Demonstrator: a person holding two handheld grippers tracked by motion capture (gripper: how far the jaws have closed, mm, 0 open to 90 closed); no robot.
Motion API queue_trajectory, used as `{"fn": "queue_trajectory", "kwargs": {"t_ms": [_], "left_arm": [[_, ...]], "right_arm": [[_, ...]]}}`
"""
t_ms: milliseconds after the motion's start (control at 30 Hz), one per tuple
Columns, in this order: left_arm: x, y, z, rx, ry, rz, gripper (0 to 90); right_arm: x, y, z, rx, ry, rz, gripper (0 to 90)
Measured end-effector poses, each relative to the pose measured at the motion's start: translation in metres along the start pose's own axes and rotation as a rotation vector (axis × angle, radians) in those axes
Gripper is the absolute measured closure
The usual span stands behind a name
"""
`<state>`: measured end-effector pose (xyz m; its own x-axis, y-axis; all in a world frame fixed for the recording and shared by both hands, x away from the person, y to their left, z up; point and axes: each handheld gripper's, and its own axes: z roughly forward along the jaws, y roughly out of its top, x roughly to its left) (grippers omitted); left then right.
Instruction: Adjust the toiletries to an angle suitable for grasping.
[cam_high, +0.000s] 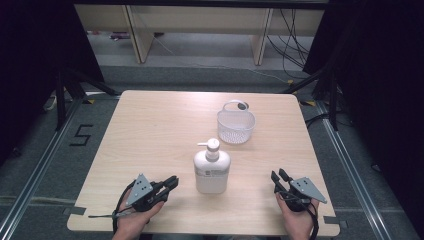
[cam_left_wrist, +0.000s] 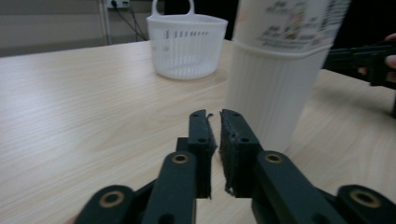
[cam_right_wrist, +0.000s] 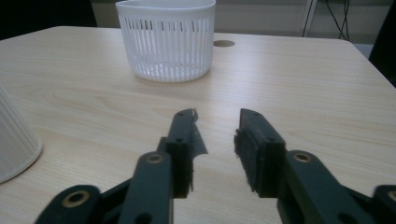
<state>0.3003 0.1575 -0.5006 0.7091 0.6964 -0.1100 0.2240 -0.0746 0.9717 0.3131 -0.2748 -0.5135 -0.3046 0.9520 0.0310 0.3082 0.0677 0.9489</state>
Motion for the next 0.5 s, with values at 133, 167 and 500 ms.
{"fn": "queue_trajectory", "kwargs": {"t_ms": [133,167,500], "left_arm": [[-0.013,0.008,0.003,-0.010,-0.051,0.015,89.4],[-0.016,0.010,0.005,-0.022,-0.067,0.017,89.4],[-0.031,0.020,0.018,-0.028,-0.126,0.053,89.5]], "right_arm": [[0.002,-0.001,0.002,0.000,-0.007,0.008,79.0],[0.003,0.000,0.001,0.014,-0.003,0.023,80.2],[0.004,-0.001,0.001,0.004,-0.007,0.028,83.8]]}}
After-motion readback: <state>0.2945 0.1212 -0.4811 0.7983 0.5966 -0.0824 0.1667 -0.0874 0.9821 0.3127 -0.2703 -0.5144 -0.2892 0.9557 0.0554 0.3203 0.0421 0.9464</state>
